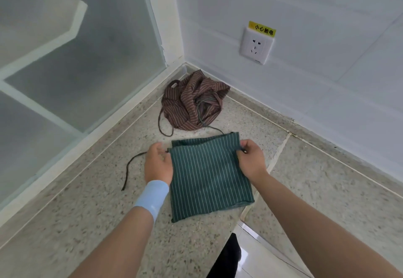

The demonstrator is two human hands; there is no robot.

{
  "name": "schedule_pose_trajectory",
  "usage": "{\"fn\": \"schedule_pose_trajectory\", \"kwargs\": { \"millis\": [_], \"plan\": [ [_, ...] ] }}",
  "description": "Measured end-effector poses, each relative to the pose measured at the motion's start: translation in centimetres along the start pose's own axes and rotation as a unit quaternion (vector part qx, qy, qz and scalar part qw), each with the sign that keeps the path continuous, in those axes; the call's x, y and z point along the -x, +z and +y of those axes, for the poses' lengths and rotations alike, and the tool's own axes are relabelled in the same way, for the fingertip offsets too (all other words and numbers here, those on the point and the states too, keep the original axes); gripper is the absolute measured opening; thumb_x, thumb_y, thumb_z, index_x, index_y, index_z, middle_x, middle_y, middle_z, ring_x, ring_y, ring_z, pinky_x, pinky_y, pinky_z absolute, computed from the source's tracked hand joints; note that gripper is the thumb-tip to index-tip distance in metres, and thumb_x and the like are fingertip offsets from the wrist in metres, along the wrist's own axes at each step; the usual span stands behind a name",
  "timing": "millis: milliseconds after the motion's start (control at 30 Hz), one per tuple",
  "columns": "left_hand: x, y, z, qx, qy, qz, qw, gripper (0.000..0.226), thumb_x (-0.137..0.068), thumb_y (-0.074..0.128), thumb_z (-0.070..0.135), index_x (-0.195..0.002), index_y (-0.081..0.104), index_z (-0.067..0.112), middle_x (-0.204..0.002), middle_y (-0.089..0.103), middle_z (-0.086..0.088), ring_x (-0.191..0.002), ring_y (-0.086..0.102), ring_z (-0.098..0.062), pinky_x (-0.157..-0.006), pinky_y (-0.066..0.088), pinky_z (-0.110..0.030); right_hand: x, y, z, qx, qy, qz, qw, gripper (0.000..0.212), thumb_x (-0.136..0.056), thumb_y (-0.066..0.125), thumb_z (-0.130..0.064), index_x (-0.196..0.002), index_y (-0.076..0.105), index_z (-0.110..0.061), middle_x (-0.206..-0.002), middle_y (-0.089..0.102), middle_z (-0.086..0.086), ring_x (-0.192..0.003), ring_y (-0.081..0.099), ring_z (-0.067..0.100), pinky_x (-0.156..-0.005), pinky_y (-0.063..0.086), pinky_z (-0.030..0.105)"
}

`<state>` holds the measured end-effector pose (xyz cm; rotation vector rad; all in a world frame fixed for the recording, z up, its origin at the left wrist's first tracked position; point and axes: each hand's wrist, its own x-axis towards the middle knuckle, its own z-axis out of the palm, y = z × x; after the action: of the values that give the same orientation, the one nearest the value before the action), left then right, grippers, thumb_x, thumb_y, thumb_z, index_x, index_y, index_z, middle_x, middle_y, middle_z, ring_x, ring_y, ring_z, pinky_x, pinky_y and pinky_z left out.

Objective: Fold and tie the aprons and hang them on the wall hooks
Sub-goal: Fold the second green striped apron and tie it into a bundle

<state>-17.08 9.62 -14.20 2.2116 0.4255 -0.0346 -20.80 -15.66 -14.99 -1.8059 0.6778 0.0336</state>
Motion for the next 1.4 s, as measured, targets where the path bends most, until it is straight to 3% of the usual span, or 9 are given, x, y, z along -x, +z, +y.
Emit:
{"fn": "schedule_pose_trajectory", "kwargs": {
  "millis": [233,400,700,833,933,1000,1167,1267,1400],
  "plan": [
    [6.0,3.1,-1.3,-0.249,0.291,-0.181,0.906,0.033,-0.101,0.041,0.030,-0.131,0.053,0.025,-0.137,0.050,0.005,-0.123,0.049,-0.017,-0.102,0.043,-0.034,-0.3,0.5,1.5,0.154,0.011,0.000,0.988,0.054,-0.095,0.046,-0.003,-0.145,0.035,-0.022,-0.134,0.053,0.006,-0.104,0.059,0.020,-0.083,0.053,0.037],
    [8.4,6.3,-4.5,-0.426,0.269,-0.291,0.813,0.062,-0.097,0.002,0.053,-0.155,-0.003,0.035,-0.162,-0.019,0.002,-0.150,-0.018,-0.024,-0.119,-0.008,-0.056,3.2,1.8,4.8,0.446,-0.349,-0.039,0.823,0.054,-0.091,0.051,-0.010,-0.143,0.044,-0.019,-0.155,0.036,0.009,-0.144,0.031,0.029,-0.117,0.029,0.050],
    [5.3,2.7,-7.4,-0.479,0.260,-0.311,0.779,0.079,-0.077,-0.024,0.068,-0.149,-0.028,0.034,-0.151,-0.044,0.000,-0.142,-0.037,-0.020,-0.121,-0.012,-0.047,3.6,-0.2,10.8,0.584,-0.303,-0.145,0.739,0.063,-0.102,0.019,-0.052,-0.158,0.021,-0.022,-0.164,0.017,0.015,-0.151,0.016,0.031,-0.119,0.012,0.048],
    [6.4,2.8,-6.3,-0.515,0.248,-0.246,0.783,0.077,-0.096,0.034,0.060,-0.156,0.010,0.018,-0.164,0.002,-0.011,-0.151,0.005,-0.034,-0.120,0.012,-0.053,4.1,0.3,9.1,0.609,-0.334,-0.158,0.702,0.065,-0.100,0.039,-0.043,-0.158,0.021,-0.020,-0.163,0.016,0.019,-0.150,0.017,0.038,-0.120,0.020,0.054],
    [8.6,3.3,-6.1,-0.448,0.362,-0.228,0.785,0.049,-0.065,0.081,0.015,-0.111,0.065,0.021,-0.113,0.062,-0.003,-0.103,0.054,-0.026,-0.081,0.051,-0.039,5.7,0.6,7.3,0.584,-0.383,-0.196,0.688,0.059,-0.081,0.062,-0.011,-0.138,0.046,-0.019,-0.139,0.047,0.014,-0.123,0.047,0.033,-0.102,0.044,0.046],
    [9.5,3.2,-6.8,-0.408,0.378,-0.240,0.795,0.044,-0.059,0.074,0.006,-0.098,0.063,0.023,-0.099,0.057,0.001,-0.090,0.056,-0.023,-0.071,0.050,-0.035,6.6,0.5,7.4,0.568,-0.387,-0.232,0.688,0.040,-0.087,0.050,-0.011,-0.126,0.048,-0.021,-0.124,0.049,0.005,-0.112,0.048,0.026,-0.096,0.045,0.039],
    [9.5,1.3,-7.4,-0.374,0.283,-0.295,0.832,0.054,-0.082,0.048,0.055,-0.126,0.048,0.024,-0.130,0.042,0.007,-0.127,0.034,-0.017,-0.107,0.036,-0.034,6.9,-1.8,8.6,0.489,-0.307,-0.256,0.775,0.049,-0.084,0.055,-0.041,-0.130,0.051,-0.026,-0.141,0.040,0.000,-0.132,0.038,0.020,-0.108,0.043,0.035],
    [9.0,0.5,-6.5,-0.403,0.251,-0.352,0.807,0.081,-0.077,0.063,0.049,-0.145,0.030,0.020,-0.139,0.031,0.004,-0.135,0.023,-0.019,-0.112,0.031,-0.033,7.3,-2.3,7.7,0.503,-0.273,-0.284,0.770,0.058,-0.087,0.057,-0.027,-0.144,0.044,-0.023,-0.160,0.024,0.002,-0.148,0.020,0.021,-0.121,0.025,0.033],
    [8.9,0.0,-5.4,-0.429,0.238,-0.348,0.799,0.046,-0.087,0.060,0.024,-0.130,0.049,0.016,-0.126,0.045,-0.002,-0.121,0.038,-0.021,-0.095,0.044,-0.031,7.5,-3.0,6.7,0.562,-0.265,-0.296,0.725,0.075,-0.086,0.062,-0.027,-0.154,0.029,-0.025,-0.164,0.019,-0.001,-0.150,0.020,0.019,-0.122,0.021,0.037]
  ]
}}
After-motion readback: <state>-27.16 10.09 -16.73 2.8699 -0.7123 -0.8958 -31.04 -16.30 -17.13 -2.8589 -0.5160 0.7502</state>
